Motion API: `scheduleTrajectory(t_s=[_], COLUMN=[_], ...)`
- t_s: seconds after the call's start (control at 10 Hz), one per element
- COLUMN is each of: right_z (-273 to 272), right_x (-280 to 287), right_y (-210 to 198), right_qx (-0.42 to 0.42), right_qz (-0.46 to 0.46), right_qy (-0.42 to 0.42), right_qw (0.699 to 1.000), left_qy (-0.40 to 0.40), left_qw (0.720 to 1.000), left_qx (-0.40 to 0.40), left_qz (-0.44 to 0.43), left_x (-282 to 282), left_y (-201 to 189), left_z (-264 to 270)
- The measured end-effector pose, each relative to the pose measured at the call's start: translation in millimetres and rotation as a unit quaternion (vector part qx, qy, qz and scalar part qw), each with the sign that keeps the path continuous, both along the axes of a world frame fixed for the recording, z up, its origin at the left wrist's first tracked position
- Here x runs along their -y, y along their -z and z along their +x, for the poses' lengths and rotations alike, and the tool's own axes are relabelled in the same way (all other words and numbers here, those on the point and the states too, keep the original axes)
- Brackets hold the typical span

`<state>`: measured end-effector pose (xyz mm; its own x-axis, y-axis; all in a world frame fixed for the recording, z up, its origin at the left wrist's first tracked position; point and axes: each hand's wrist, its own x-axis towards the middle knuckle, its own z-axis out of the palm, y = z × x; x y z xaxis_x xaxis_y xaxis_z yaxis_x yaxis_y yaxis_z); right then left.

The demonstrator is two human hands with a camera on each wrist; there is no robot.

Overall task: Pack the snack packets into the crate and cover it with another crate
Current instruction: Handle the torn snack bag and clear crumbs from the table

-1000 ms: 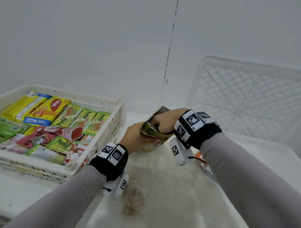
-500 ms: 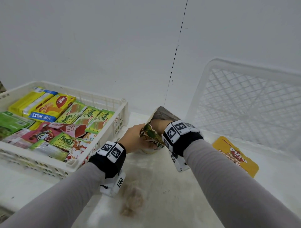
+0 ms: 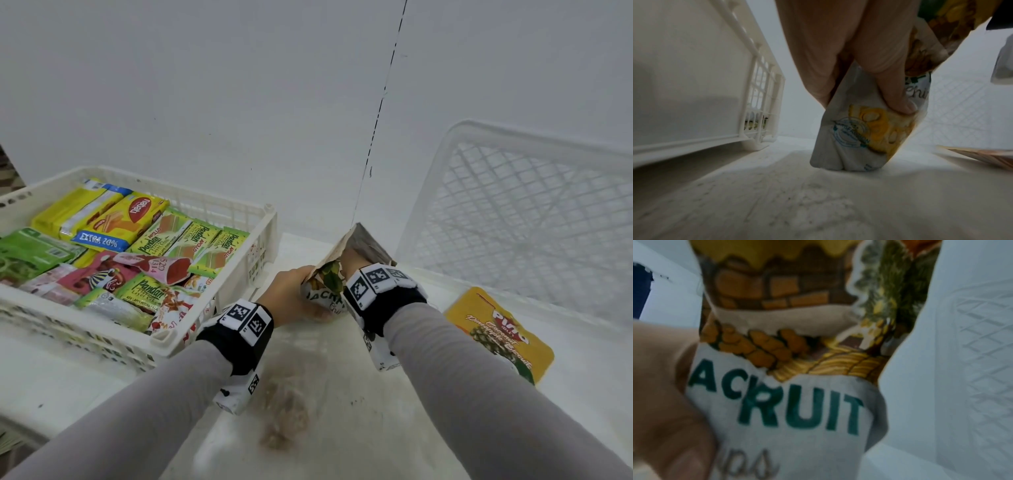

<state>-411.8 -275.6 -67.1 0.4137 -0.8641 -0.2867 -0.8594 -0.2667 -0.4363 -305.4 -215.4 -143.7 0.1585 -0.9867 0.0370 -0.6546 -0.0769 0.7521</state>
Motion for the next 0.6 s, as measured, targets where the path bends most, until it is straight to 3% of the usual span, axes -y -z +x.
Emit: scheduleTrajectory(t_s=[0.1,0.2,0.4,0.5,0.6], right_z=[-7,-6,-9,-22,-43], right_x=[-2,-9,-31,-44,-70], right_y=[-10,-22,-48,-65,-69], right_qx=[-0.193,-0.222,-0.203,-0.046,0.246], right_qz=[-0.116,-0.069,-0.048,-0.121,-0.143], right_qy=[-0.192,-0.18,-0.22,-0.225,-0.164], right_qw=[0.955,0.956,0.953,0.966,0.944], left_qy=[0.005,0.013,-0.008,-0.012,-0.038], left_qw=[1.0,0.998,0.999,0.998,0.996], left_qx=[-0.002,0.047,-0.004,-0.034,-0.077], left_qz=[-0.016,-0.044,-0.045,-0.047,-0.033], left_x=[-1,-1,-1,0,1], left_y=[3,2,3,1,-1], left_z=[1,1,5,5,10])
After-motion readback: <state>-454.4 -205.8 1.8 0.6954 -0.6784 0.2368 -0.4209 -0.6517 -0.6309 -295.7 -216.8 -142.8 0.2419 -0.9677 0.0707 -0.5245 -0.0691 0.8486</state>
